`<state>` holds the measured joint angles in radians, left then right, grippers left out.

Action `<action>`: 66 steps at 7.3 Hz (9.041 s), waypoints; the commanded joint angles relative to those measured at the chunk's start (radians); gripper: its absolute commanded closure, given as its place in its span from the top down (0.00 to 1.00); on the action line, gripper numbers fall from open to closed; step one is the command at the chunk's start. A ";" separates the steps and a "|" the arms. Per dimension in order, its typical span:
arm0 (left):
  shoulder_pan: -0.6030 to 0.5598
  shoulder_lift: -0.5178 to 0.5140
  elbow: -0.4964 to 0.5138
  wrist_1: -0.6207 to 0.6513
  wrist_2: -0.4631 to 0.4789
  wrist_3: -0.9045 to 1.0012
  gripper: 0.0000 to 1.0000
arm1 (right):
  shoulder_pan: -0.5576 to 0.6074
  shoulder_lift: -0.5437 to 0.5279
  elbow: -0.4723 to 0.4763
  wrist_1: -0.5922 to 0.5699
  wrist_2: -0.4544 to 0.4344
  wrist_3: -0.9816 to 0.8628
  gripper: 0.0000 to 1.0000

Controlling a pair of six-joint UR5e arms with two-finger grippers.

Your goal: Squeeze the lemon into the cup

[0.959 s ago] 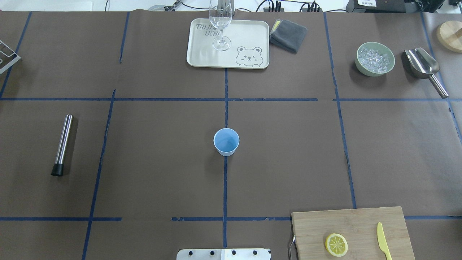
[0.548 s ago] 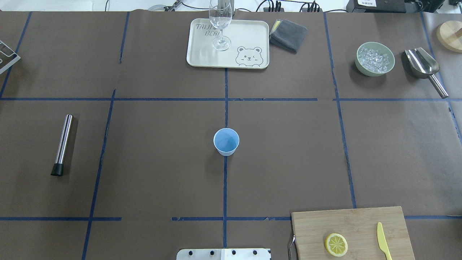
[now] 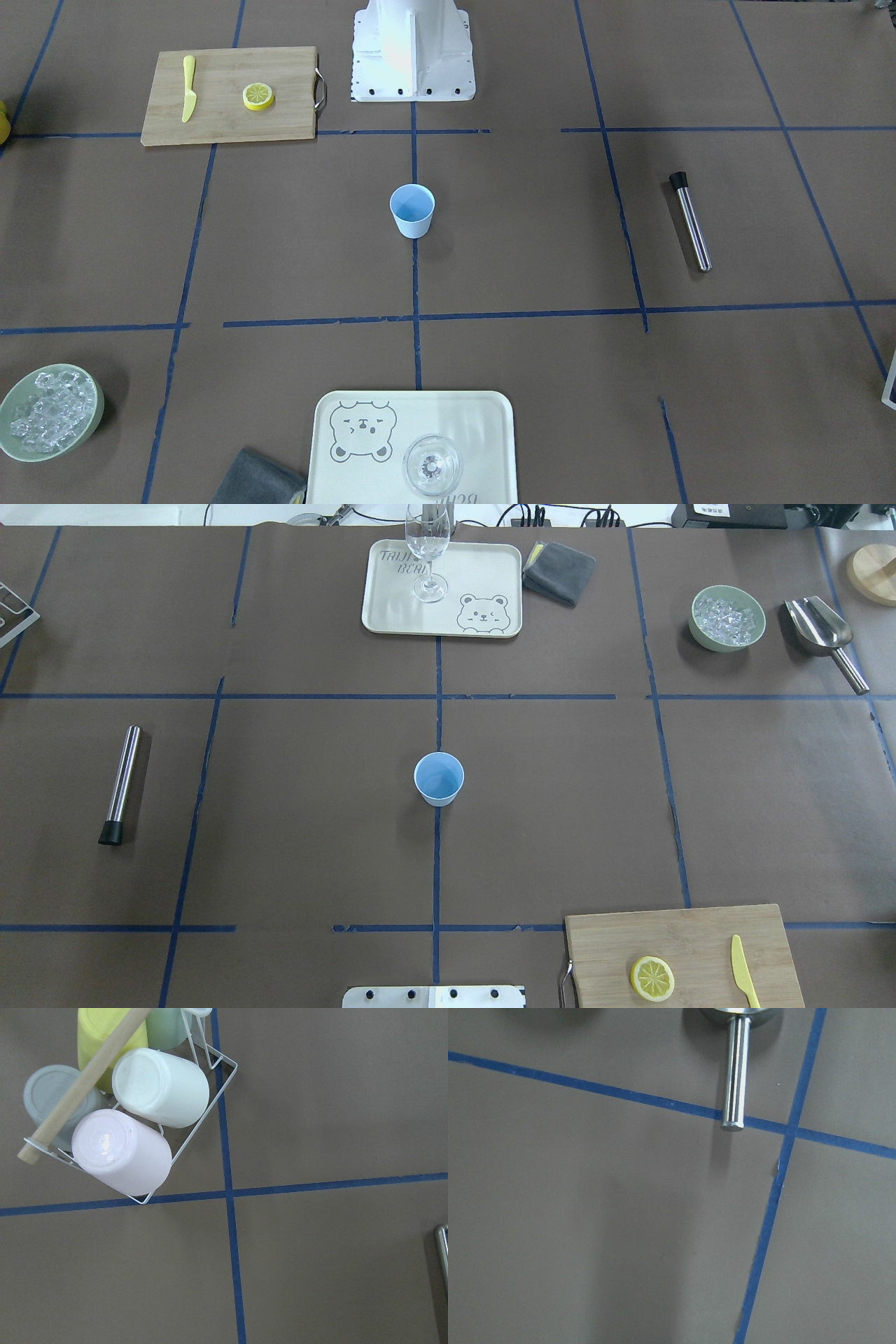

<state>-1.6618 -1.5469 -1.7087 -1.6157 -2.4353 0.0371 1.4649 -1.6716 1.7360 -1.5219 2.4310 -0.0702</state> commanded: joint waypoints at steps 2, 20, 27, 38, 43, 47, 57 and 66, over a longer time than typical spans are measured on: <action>0.005 0.004 -0.002 -0.001 -0.086 0.006 1.00 | -0.023 0.007 0.004 0.002 0.045 -0.002 1.00; 0.250 0.005 -0.052 -0.227 -0.107 -0.229 1.00 | -1.302 -0.180 0.390 0.723 -0.658 1.530 1.00; 0.258 0.007 -0.051 -0.227 -0.105 -0.229 1.00 | -1.485 -0.128 0.444 0.401 -0.905 1.733 1.00; 0.257 0.008 -0.052 -0.228 -0.102 -0.224 1.00 | -1.470 -0.120 0.451 0.397 -0.920 1.733 0.57; 0.257 0.008 -0.052 -0.227 -0.102 -0.226 1.00 | -1.445 -0.131 0.485 0.397 -0.920 1.733 0.56; 0.257 0.008 -0.052 -0.227 -0.102 -0.226 1.00 | -1.445 -0.163 0.534 0.397 -0.920 1.739 0.57; 0.257 0.007 -0.063 -0.227 -0.103 -0.229 1.00 | -1.128 0.692 0.190 -0.037 -0.840 1.764 0.57; 0.257 0.005 -0.069 -0.228 -0.107 -0.249 1.00 | -1.060 0.846 -0.059 0.057 -0.799 1.785 0.80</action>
<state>-1.4051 -1.5404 -1.7775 -1.8426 -2.5417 -0.1971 0.4043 -0.8203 1.6769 -1.4694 1.6123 1.7160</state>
